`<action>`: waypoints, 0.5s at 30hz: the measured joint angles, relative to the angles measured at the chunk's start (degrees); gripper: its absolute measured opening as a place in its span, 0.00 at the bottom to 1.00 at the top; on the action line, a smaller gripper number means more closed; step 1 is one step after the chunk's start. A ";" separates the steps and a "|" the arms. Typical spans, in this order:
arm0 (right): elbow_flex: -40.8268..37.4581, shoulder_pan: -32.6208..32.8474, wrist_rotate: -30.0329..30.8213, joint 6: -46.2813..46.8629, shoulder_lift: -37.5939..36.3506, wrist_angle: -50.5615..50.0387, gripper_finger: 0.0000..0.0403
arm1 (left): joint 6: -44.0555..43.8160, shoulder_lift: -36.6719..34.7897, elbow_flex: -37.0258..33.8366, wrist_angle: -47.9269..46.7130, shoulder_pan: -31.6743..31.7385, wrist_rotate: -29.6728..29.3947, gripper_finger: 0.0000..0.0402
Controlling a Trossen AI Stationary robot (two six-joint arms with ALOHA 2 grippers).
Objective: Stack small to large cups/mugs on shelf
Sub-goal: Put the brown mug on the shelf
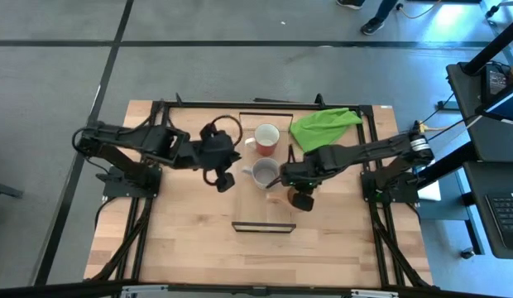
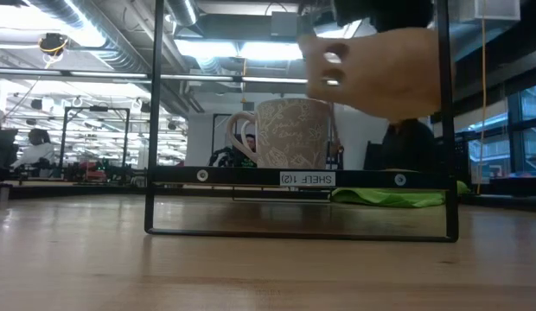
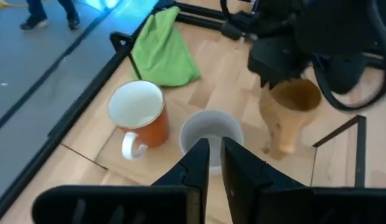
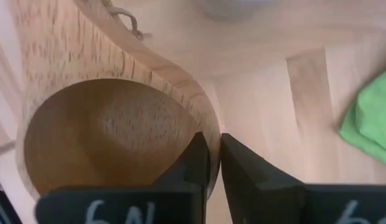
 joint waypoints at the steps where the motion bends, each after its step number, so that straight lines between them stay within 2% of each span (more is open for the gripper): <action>1: 1.00 0.20 0.02 0.00 1.02 0.24 0.09 | -0.31 -0.24 0.00 -0.25 -0.60 -0.83 0.09; 15: 13.15 2.54 -0.09 2.83 12.93 1.52 0.10 | -2.11 -3.79 -0.07 -3.81 -8.40 -5.55 0.09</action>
